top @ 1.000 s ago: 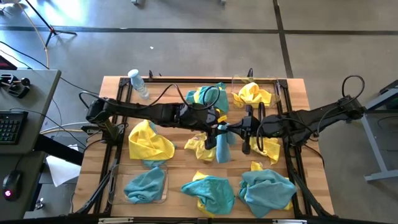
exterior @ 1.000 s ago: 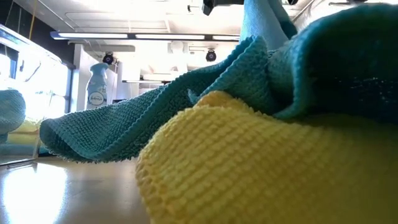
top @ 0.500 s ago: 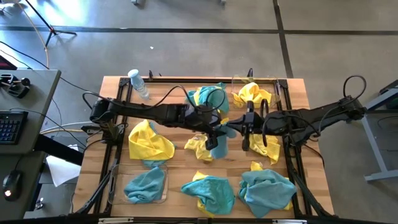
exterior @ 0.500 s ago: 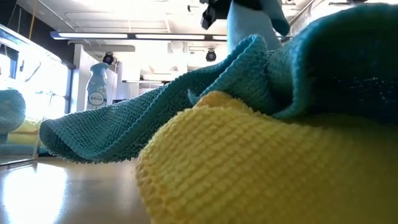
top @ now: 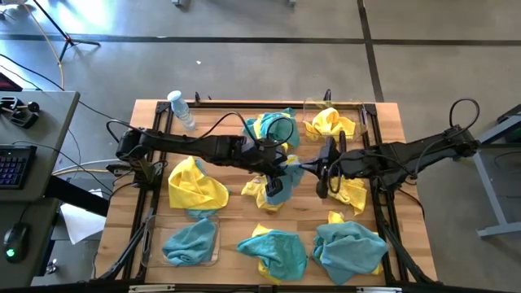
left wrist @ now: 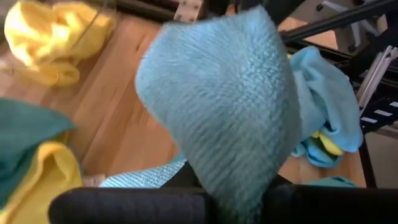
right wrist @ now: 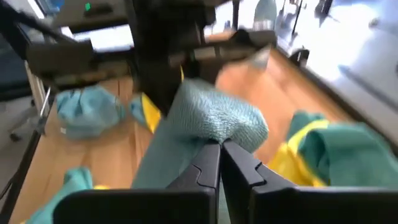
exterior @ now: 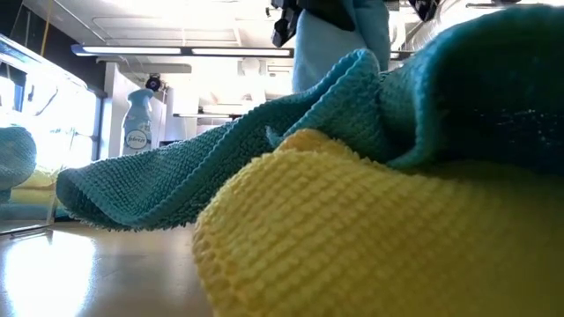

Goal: Sort microfiber towel by color & place in baskets
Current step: Put the blue microfiber towel into the bottom transparent bin

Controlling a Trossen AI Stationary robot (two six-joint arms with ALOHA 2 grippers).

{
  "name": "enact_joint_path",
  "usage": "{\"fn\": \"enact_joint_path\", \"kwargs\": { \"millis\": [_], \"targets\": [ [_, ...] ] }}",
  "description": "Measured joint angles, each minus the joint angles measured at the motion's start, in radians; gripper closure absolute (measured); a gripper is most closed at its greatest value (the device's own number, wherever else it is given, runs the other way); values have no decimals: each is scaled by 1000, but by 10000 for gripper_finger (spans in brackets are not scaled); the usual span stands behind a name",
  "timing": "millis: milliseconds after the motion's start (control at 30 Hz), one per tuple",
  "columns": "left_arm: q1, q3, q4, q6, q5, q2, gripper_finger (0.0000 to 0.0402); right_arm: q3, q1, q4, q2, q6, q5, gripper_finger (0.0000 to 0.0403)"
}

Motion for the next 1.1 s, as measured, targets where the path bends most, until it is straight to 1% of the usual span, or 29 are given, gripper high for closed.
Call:
{"fn": "enact_joint_path", "kwargs": {
  "millis": [100, 167, 267, 367, 433, 500, 567, 633, 733, 800, 900, 1000, 1100],
  "targets": [
    [-4, 0, -53, -47, 0, -6, 399, 0, 0, -69, 0, 87, -21, 370],
    [-9, 0, -93, -78, -8, -15, 399, 0, 0, -107, 0, 129, -21, 341],
    [-26, 0, -181, -145, -48, -50, 400, 0, 0, -170, 0, 193, -20, 296],
    [-54, 0, -284, -257, -109, -111, 401, 0, 5, -292, -1, 252, -19, 262],
    [-81, 0, -361, -358, -149, -158, 401, -15, 34, -343, -2, 285, 30, 248],
    [-119, 0, -434, -476, -198, -206, 401, -70, 82, -344, -18, 324, 116, 244],
    [-168, 0, -502, -605, -249, -247, 401, -140, 125, -316, -46, 370, 164, 245],
    [-223, 0, -565, -735, -285, -284, 401, -215, 158, -280, -85, 426, 165, 250],
    [-299, 0, -653, -913, -298, -323, 401, -330, 199, -222, -155, 517, 163, 262],
    [-349, 0, -712, -1022, -291, -338, 401, -396, 214, -177, -205, 558, 163, 270],
    [-417, 0, -771, -1166, -246, -349, 401, -474, 220, -108, -269, 582, 155, 278],
    [-488, 0, -809, -1306, -176, -350, 401, -514, 220, -68, -317, 583, 134, 283],
    [-566, 0, -830, -1445, -136, -337, 401, -531, 220, -69, -344, 582, 126, 286]
  ]
}}
